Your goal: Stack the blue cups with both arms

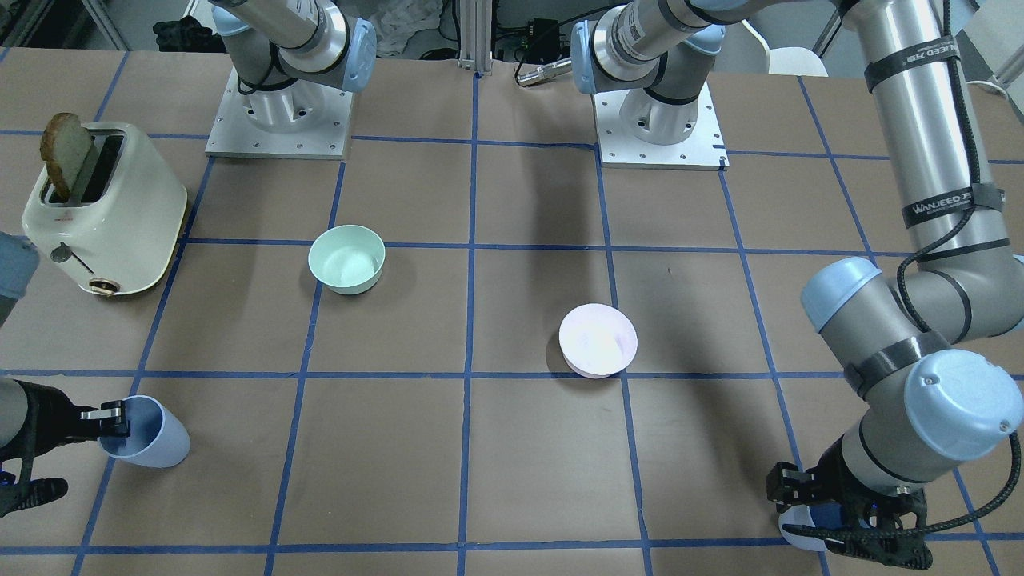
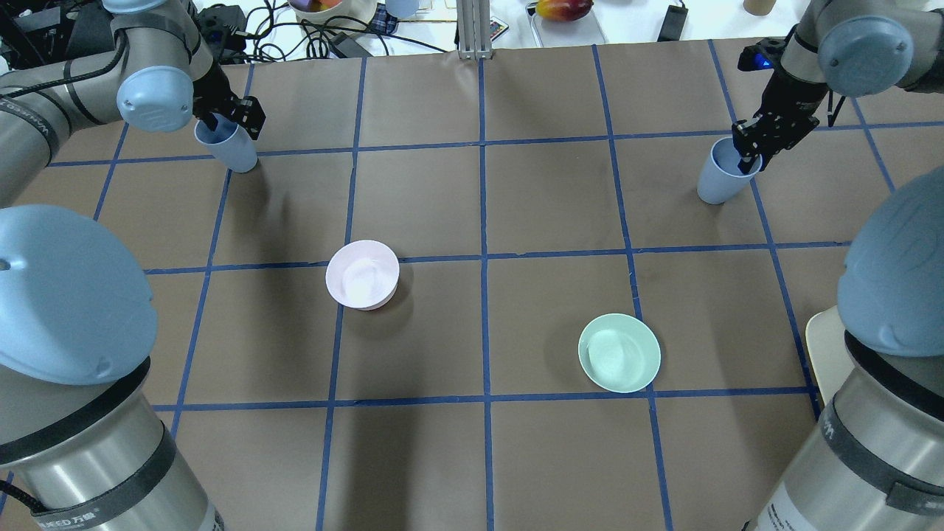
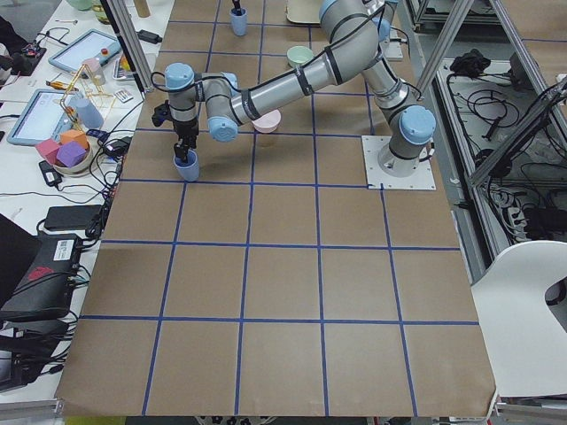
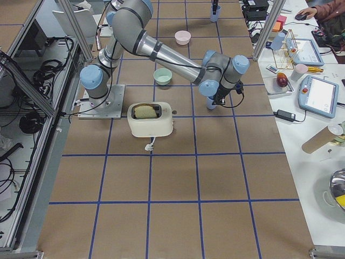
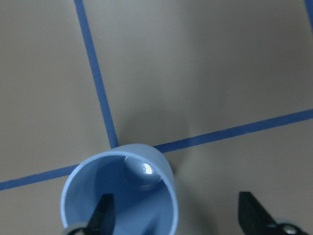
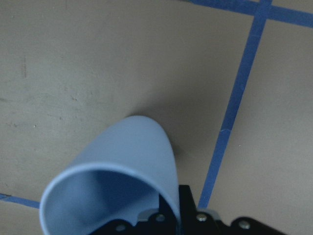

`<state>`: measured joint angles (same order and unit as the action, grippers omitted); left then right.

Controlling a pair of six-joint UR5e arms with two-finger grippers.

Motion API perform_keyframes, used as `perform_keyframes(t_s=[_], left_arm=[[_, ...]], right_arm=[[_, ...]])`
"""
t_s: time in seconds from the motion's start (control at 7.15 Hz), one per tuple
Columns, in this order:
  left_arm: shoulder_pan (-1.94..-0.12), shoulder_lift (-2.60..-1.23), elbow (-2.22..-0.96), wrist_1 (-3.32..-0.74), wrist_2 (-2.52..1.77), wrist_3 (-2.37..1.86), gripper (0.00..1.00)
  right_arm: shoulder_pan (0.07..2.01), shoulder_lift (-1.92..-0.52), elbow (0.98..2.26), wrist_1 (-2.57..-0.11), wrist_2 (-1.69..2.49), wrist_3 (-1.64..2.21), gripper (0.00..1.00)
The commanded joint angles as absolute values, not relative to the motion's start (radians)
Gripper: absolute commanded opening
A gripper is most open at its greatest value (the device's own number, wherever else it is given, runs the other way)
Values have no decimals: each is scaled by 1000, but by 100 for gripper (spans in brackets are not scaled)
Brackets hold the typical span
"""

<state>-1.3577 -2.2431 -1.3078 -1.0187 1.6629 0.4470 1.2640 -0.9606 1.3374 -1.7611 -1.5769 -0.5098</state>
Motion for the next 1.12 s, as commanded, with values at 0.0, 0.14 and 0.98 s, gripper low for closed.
perform_keyframes(t_s=[0.0, 0.14, 0.98], left_arm=[[-1358, -2247, -1304, -1019, 1671, 445, 0], [-1358, -2241, -1302, -1019, 1671, 443, 0], [-1673, -2096, -1287, -1190, 1623, -95, 0]], right_arm=[[1264, -969, 1325, -1747, -1583, -503, 0], [1264, -1006, 1316, -1723, -1585, -503, 0], [1282, -1291, 1316, -1382, -1568, -470, 0]])
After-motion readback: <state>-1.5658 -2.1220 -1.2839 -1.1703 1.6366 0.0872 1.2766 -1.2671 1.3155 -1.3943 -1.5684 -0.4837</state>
